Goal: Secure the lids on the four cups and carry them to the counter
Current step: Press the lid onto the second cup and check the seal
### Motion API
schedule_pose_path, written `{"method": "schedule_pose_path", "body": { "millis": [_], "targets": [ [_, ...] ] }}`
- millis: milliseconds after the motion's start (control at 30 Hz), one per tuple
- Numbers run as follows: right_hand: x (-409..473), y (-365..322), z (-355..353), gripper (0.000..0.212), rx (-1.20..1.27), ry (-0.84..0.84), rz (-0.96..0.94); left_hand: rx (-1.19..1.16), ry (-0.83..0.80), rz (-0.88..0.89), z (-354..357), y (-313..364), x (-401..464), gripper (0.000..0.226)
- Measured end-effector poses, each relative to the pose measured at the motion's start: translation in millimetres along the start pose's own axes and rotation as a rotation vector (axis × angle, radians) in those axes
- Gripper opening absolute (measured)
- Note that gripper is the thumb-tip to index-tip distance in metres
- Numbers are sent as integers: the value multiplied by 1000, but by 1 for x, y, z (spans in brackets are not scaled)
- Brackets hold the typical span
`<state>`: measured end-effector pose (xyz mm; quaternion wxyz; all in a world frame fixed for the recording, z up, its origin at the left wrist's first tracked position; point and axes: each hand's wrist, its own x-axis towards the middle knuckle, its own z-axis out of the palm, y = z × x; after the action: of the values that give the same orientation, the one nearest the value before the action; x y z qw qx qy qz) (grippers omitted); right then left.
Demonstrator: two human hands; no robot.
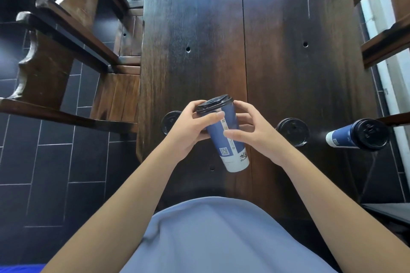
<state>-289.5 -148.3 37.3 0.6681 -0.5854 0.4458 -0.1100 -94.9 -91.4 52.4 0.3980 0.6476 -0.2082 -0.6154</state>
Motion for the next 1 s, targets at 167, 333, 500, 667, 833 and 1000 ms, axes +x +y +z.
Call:
{"method": "schedule_pose_path", "body": {
  "millis": [167,333,500,667,833,1000],
  "targets": [
    [-8,5,-6,74,-70,-74,30,-19,8,-13,-2,4,-2,61],
    [-8,0,-23,66,-140,-222,46,286,-152,203,-18,18,-10,93],
    [-6,-19,-46,57,-135,-274,34,422,-343,232,-37,27,-12,78],
    [-9,-29,-60,47,-27,-37,-56,303,-158,243,-37,26,-14,71],
    [-19,-20,-65,48,109,101,-146,114,-65,202,-35,12,-14,67],
    [-25,-11,-63,45,160,86,-151,107,-96,215,-39,6,-16,75]
  ]
}}
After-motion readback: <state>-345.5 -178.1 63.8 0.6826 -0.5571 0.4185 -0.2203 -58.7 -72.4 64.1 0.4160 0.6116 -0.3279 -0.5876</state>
